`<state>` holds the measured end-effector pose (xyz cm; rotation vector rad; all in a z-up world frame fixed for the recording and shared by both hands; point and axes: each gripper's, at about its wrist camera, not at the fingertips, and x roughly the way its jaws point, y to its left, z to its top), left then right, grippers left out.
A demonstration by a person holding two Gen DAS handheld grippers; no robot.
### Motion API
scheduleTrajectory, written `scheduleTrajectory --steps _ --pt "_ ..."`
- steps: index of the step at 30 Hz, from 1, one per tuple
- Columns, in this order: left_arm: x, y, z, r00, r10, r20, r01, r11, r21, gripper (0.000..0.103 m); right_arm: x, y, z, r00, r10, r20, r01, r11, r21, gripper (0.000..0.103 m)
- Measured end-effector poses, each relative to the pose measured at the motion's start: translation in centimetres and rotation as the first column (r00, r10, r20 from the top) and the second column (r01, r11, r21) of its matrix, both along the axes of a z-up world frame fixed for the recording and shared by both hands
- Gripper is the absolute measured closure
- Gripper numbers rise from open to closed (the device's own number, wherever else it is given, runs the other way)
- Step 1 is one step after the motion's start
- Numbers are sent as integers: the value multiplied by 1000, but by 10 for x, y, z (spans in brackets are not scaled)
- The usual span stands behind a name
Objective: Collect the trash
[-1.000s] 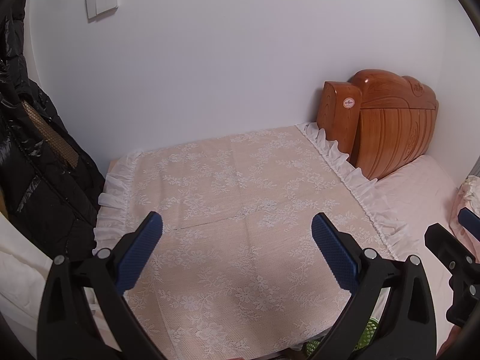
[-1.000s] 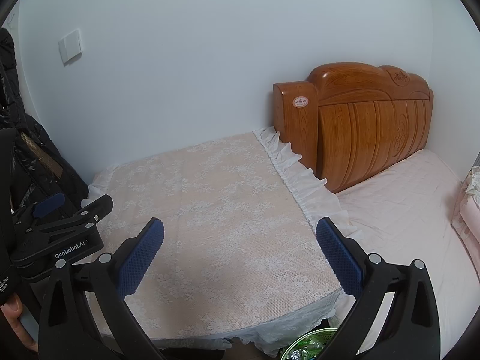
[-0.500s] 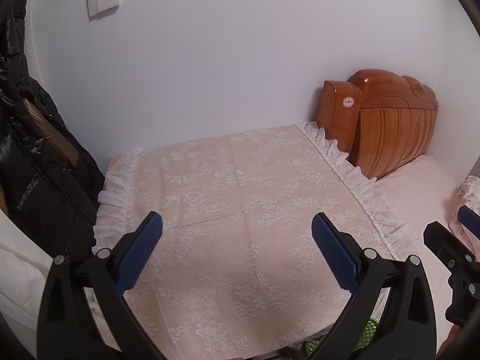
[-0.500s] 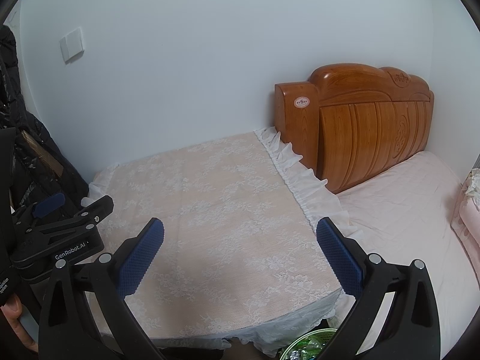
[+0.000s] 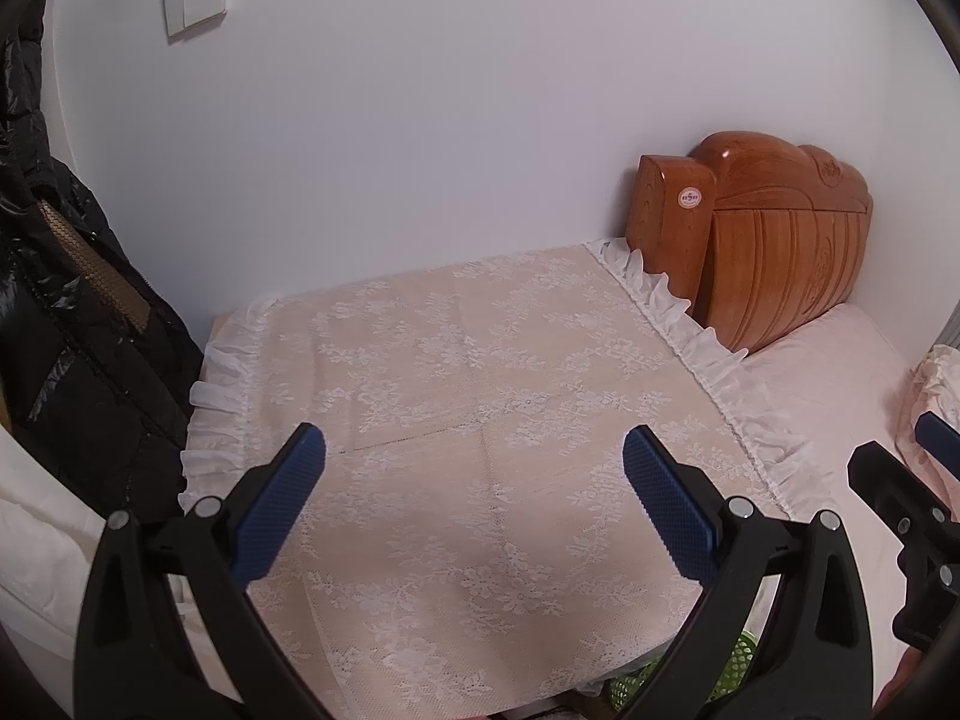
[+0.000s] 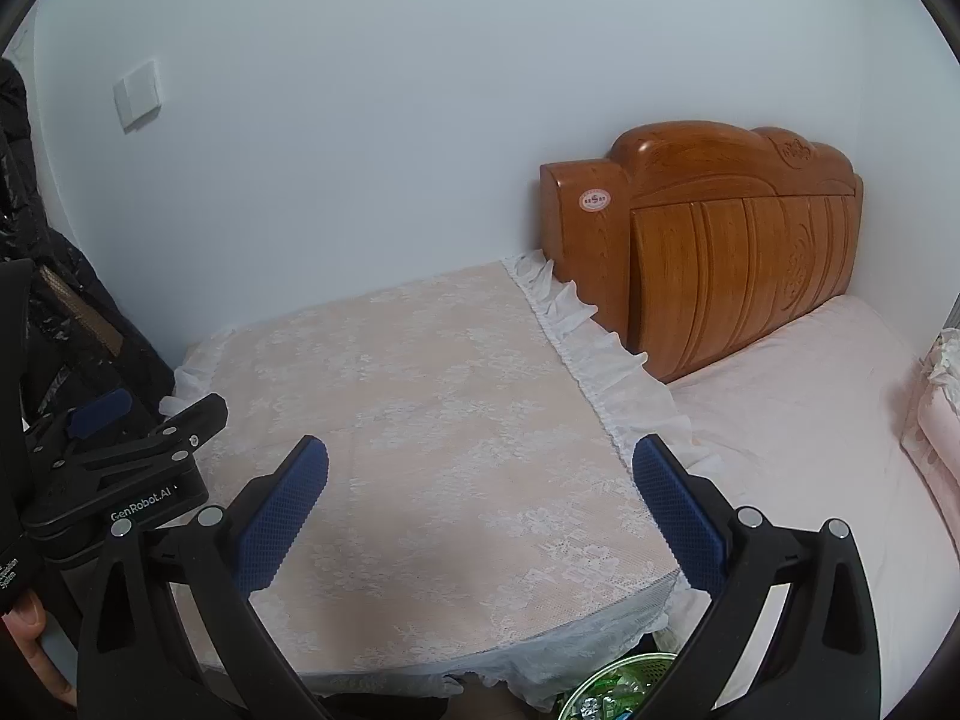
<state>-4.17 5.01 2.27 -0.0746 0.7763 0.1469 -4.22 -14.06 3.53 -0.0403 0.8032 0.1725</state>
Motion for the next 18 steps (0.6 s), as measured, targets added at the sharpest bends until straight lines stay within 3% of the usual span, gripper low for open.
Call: scheduleTrajectory --steps 18 --pt "5 -8 -5 999 -38 -1 38 999 12 8 4 -3 -3 1000 -6 -13 6 1000 -4 2"
